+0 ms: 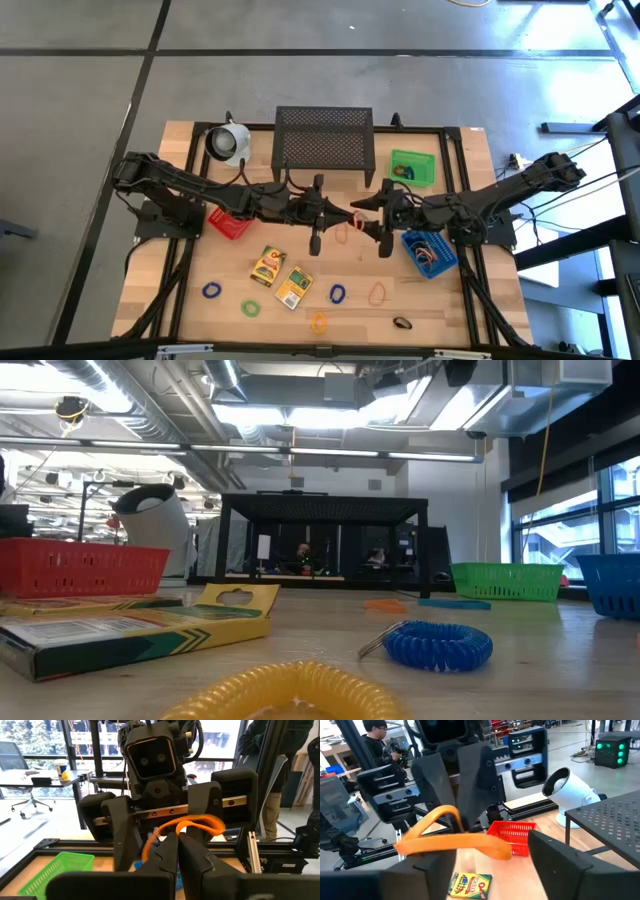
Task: Pick & Place Office Desk Supplies
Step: Put the orange rubber band into the blue bin
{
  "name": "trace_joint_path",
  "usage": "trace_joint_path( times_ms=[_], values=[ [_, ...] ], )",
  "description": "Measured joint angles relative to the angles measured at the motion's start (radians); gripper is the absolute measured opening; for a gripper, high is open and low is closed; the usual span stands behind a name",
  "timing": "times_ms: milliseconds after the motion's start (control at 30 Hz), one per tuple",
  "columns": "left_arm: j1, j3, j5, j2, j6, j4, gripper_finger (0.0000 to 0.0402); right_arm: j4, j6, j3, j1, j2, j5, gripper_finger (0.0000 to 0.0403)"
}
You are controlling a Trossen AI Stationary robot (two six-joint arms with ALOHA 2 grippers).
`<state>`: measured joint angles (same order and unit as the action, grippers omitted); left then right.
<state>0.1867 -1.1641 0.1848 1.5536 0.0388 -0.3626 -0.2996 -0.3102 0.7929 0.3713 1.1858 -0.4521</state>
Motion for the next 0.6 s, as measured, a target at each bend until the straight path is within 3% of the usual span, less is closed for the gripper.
trace_joint_path(
  times_ms=[133, 300, 433, 600],
  values=[
    [-0.001, 0.0, -0.012, 0.0, 0.0, -0.009, 0.0003, 0.0, -0.021, 0.0, -0.019, 0.0, 0.0, 0.0271],
    [-0.001, 0.0, -0.012, 0.0, 0.009, -0.009, 0.0003, 0.001, -0.022, 0.0, -0.033, 0.001, 0.001, 0.027],
    [-0.001, 0.0, -0.014, 0.0, 0.009, -0.009, 0.0003, 0.001, -0.02, 0.0, -0.034, 0.001, 0.001, 0.0239],
    [0.0, 0.0, -0.025, 0.0, 0.01, -0.007, 0.0003, 0.001, -0.019, 0.0, -0.035, 0.001, 0.014, 0.0166]
  ],
)
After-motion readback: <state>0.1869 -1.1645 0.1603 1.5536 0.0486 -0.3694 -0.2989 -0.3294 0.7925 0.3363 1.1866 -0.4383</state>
